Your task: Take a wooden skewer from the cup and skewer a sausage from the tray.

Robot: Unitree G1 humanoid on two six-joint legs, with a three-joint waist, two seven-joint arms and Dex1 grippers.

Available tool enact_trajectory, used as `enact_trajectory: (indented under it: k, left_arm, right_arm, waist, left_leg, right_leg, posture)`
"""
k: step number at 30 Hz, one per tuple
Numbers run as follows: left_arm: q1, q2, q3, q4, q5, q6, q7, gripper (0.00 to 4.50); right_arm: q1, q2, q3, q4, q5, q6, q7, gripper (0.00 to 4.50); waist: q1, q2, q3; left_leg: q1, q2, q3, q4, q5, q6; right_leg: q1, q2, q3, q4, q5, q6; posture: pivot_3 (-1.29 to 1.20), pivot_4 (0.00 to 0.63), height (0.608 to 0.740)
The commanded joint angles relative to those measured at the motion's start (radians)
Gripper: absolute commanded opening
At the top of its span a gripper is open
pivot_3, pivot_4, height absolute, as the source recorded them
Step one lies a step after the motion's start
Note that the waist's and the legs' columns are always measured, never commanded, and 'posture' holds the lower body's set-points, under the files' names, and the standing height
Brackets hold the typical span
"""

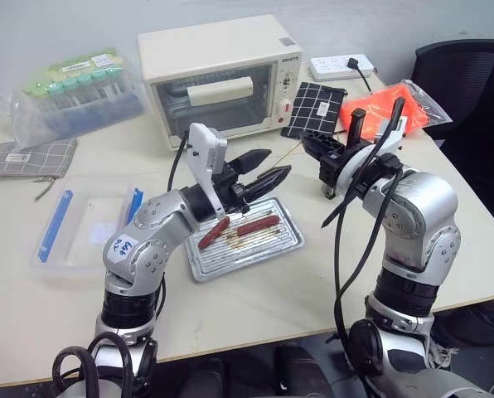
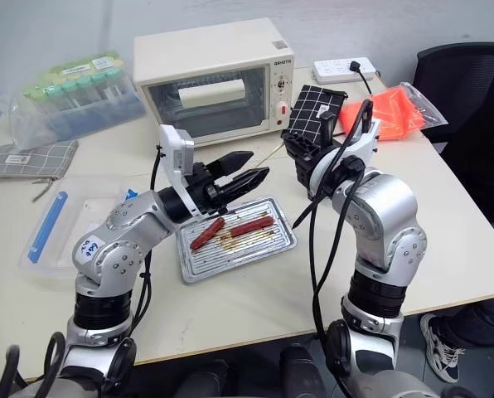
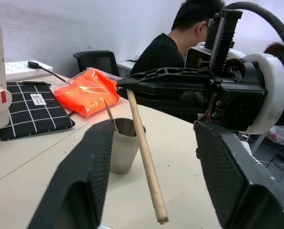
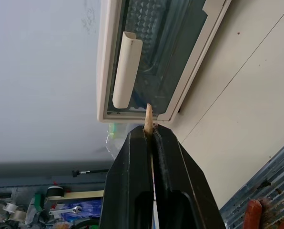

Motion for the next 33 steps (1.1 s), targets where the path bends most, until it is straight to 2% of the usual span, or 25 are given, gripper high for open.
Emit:
enact_trajectory:
  k: [1,2,20,23,27,33]
  left_arm:
    - [0.003,0.001,0.002,-0.042,-0.014,0.004,0.015,1.72]
    - [0.003,0.000,0.001,-0.041,-0.014,0.006,0.019,1.52]
    - [-0.002,-0.024,-0.010,-0.025,-0.008,-0.001,0.049,1.52]
    - [-0.004,-0.028,-0.004,-0.022,-0.013,-0.001,0.057,1.06]
    - [-0.005,-0.026,-0.002,-0.022,-0.018,0.003,0.061,0.13]
    - [-0.013,-0.025,0.004,-0.015,-0.014,0.003,0.070,0.05]
  right_arm:
    - [0.002,-0.007,0.001,-0.054,0.019,-0.013,0.022,0.00]
    - [0.002,-0.007,0.002,-0.054,0.019,-0.014,0.022,0.00]
    - [-0.007,-0.004,0.010,-0.056,0.019,-0.033,0.031,0.00]
    - [-0.009,-0.006,0.009,-0.055,0.019,-0.033,0.031,0.00]
    - [-0.014,-0.005,0.008,-0.055,0.019,-0.033,0.035,0.00]
    - [-0.014,-0.006,0.008,-0.060,0.019,-0.033,0.043,0.00]
  waist:
    - [0.001,0.000,0.000]
    - [0.001,0.000,0.000]
    - [0.018,0.000,0.000]
    - [0.018,0.000,0.000]
    - [0.018,0.000,0.000]
    - [0.019,0.000,0.000]
  left_leg:
    - [0.000,0.000,0.000,0.000,0.000,0.000]
    - [0.000,0.000,0.000,0.000,0.000,0.000]
    - [0.000,0.000,0.000,0.001,0.000,0.000]
    - [0.000,0.000,0.001,0.001,0.000,0.000]
    - [0.000,0.000,0.000,0.001,0.000,0.000]
    - [0.000,0.000,0.000,0.001,0.000,0.000]
  right_leg:
    - [0.000,0.000,0.000,0.000,0.000,0.000]
    - [0.000,0.000,0.000,0.000,0.000,0.000]
    - [0.001,0.000,0.000,-0.002,0.000,0.001]
    - [0.001,0.000,0.000,-0.002,0.000,0.001]
    - [0.001,0.000,0.000,-0.002,0.000,0.001]
    - [0.002,0.000,0.000,-0.003,0.000,0.001]
  posture:
    - [0.00,0.150,0.740]
    - [0.00,0.150,0.740]
    - [0.00,0.150,0.740]
    - [0.00,0.150,0.740]
    - [0.00,0.150,0.740]
    - [0.00,0.150,0.740]
